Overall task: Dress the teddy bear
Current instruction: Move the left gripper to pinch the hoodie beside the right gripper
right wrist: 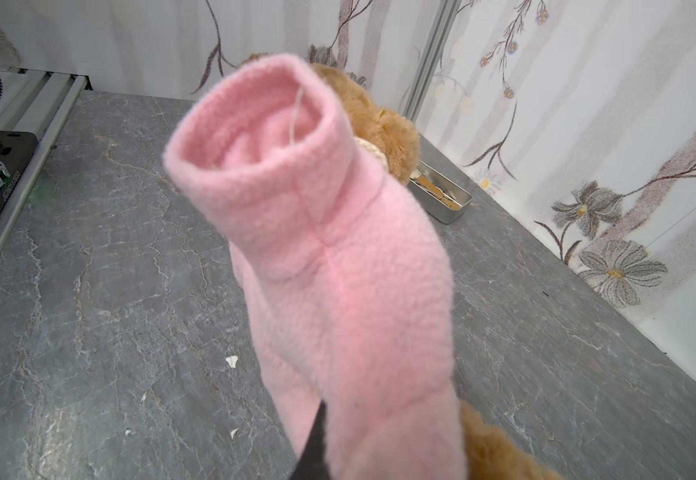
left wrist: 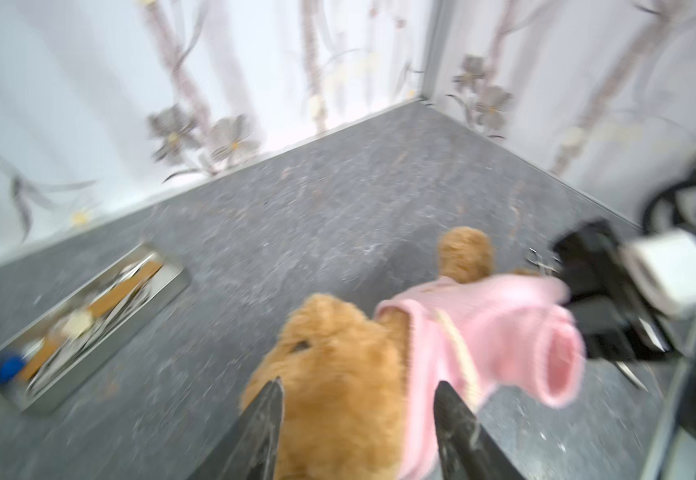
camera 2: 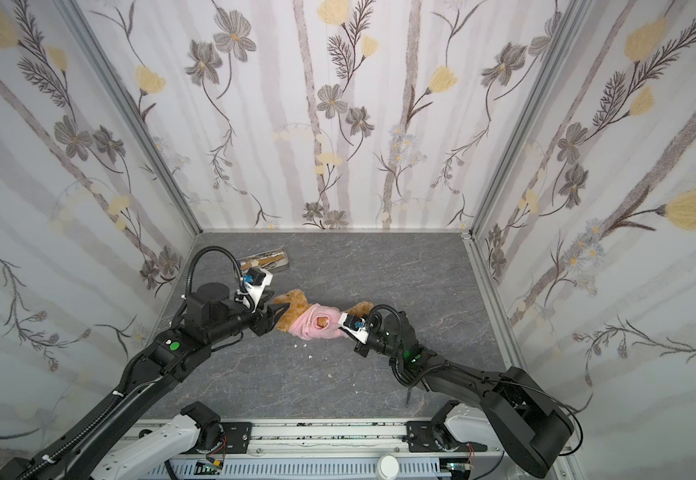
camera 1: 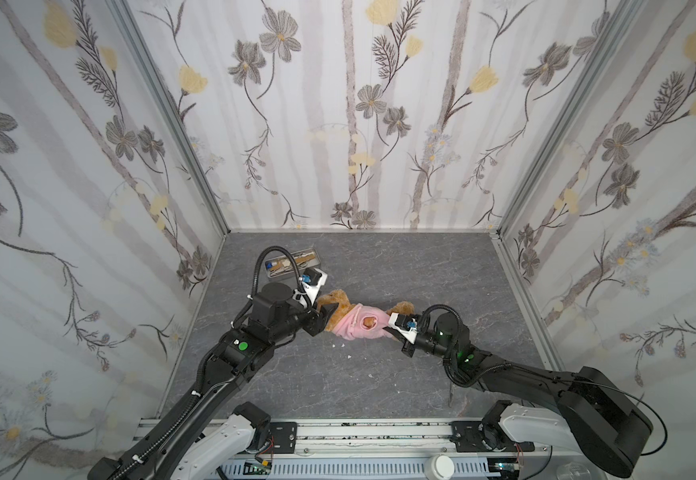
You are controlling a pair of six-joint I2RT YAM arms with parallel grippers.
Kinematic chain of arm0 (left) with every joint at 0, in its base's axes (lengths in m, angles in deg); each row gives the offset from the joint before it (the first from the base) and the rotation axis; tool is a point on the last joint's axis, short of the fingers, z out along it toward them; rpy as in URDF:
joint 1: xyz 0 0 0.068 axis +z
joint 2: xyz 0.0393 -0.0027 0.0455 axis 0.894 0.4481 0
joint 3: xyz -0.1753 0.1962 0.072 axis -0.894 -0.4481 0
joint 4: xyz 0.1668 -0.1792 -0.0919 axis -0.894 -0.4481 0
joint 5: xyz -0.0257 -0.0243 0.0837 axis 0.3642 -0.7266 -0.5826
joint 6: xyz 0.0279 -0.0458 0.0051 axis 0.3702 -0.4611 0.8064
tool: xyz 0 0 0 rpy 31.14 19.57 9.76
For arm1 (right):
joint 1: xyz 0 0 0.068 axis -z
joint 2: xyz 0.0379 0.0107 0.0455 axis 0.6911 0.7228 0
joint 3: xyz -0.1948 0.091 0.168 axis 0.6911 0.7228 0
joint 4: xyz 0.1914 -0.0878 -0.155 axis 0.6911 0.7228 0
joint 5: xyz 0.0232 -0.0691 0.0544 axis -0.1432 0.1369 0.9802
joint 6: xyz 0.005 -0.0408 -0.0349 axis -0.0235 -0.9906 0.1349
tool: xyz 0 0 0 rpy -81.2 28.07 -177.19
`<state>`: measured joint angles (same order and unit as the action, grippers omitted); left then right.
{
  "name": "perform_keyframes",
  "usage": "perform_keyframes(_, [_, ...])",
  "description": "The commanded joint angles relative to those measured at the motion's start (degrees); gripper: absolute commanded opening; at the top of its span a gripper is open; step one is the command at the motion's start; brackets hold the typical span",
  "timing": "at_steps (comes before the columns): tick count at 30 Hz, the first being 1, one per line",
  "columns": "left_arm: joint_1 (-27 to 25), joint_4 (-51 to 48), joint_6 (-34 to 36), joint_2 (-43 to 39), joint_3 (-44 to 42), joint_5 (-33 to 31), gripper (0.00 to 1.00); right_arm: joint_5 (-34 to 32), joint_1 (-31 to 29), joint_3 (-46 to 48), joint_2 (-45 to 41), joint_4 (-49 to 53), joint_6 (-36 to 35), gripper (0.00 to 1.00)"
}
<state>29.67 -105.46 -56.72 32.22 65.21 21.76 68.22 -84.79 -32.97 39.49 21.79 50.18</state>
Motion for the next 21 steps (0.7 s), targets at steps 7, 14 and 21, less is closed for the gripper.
perform_keyframes(7, [-13.6, 4.1, 23.6, 3.1, 0.4, -0.2, 0.30, 1.0, -0.7, -1.6, 0.7, -2.6, 1.4, 0.00])
perform_keyframes(14, [-15.8, 3.8, 27.9, 8.0, 2.8, -1.4, 0.16, 0.1, -0.9, -1.8, 0.6, -1.0, 0.6, 0.00])
perform_keyframes(21, [-16.8, 3.0, 30.5, 10.3, 3.5, -2.7, 0.12, -0.2, -0.9, -2.2, 0.9, -0.2, -0.1, 0.00])
